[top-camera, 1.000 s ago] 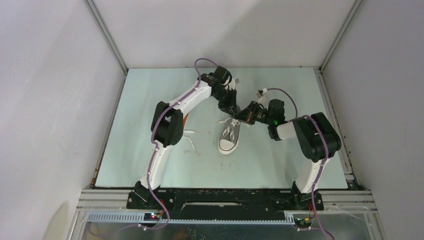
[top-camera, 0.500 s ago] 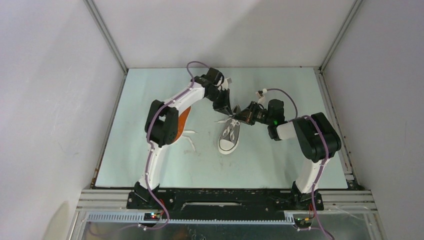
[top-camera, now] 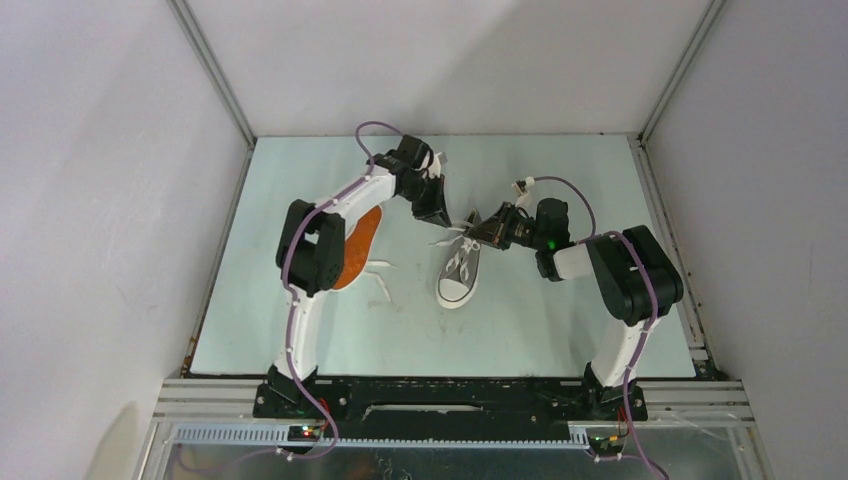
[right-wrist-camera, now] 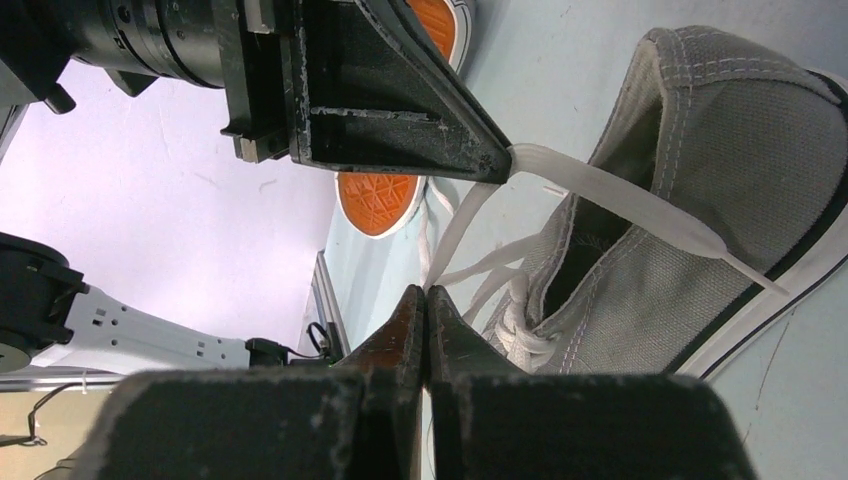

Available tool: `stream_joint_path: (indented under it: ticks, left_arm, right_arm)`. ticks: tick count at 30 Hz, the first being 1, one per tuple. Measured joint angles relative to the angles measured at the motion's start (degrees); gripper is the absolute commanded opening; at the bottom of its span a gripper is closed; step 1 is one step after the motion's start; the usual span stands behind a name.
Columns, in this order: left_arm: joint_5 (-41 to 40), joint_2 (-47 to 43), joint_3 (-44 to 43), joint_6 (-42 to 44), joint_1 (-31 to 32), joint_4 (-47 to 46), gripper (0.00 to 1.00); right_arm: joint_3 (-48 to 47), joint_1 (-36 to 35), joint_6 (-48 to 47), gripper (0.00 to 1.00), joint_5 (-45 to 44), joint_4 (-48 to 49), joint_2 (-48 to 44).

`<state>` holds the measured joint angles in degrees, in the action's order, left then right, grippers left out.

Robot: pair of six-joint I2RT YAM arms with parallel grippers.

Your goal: Tie the shoes

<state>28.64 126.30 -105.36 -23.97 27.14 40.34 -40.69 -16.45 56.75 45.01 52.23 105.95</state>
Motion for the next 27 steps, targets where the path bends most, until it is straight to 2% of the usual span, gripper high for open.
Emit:
stream_joint_path:
  ticks: [8, 15, 27]
  left_arm:
    - [0.2, -5.4, 8.7, -1.1, 0.0, -5.3, 0.0]
    - [1.0, -13.5, 20.6, -5.6, 0.1, -15.7, 0.02]
    - [0.1, -15.4, 24.7, -9.1, 2.7, -23.5, 0.01]
  right_arm:
    - [0.0, 0.2, 0.0, 0.0, 0.0, -0.1, 0.0]
    - [0.0, 0.9, 0.3, 0.0, -0.3, 0.0, 0.0]
    - [-1.3, 1.3, 1.2, 0.0, -1.2, 0.0, 0.0]
